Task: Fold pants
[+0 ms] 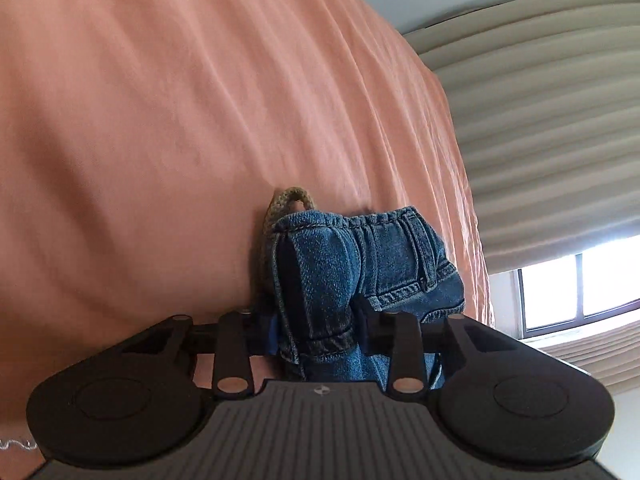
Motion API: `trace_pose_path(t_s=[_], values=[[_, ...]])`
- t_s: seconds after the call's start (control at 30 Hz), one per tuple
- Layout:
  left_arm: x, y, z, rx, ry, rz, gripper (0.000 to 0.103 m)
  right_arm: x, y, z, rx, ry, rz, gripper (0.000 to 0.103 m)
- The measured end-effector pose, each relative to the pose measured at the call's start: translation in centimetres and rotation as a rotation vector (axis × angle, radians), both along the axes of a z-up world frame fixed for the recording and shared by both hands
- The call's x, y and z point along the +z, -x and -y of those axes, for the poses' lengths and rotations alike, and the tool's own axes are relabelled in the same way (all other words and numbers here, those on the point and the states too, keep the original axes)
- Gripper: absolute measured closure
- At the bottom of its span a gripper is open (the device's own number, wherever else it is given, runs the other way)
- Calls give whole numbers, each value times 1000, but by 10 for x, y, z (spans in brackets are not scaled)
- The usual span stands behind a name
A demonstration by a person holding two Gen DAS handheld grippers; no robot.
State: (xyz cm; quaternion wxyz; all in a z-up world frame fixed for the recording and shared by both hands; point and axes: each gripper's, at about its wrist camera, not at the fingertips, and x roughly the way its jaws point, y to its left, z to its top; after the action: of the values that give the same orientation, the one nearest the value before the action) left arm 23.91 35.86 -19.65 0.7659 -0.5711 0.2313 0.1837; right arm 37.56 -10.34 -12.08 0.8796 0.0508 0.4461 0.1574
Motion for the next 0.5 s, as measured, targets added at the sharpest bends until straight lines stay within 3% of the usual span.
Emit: trace_pose_path(t_s=[0.17,0.33,0.5], values=[[19,-14,14,4,-129,-11,73,-6,-10,26,5,-122,21,76],[46,-7,27,20,-202,48,76,-29,-14,27,83,-210,-57,91],[95,-14,61,-23,-378,100,77,-55,-18,21,110,-205,-117,91]])
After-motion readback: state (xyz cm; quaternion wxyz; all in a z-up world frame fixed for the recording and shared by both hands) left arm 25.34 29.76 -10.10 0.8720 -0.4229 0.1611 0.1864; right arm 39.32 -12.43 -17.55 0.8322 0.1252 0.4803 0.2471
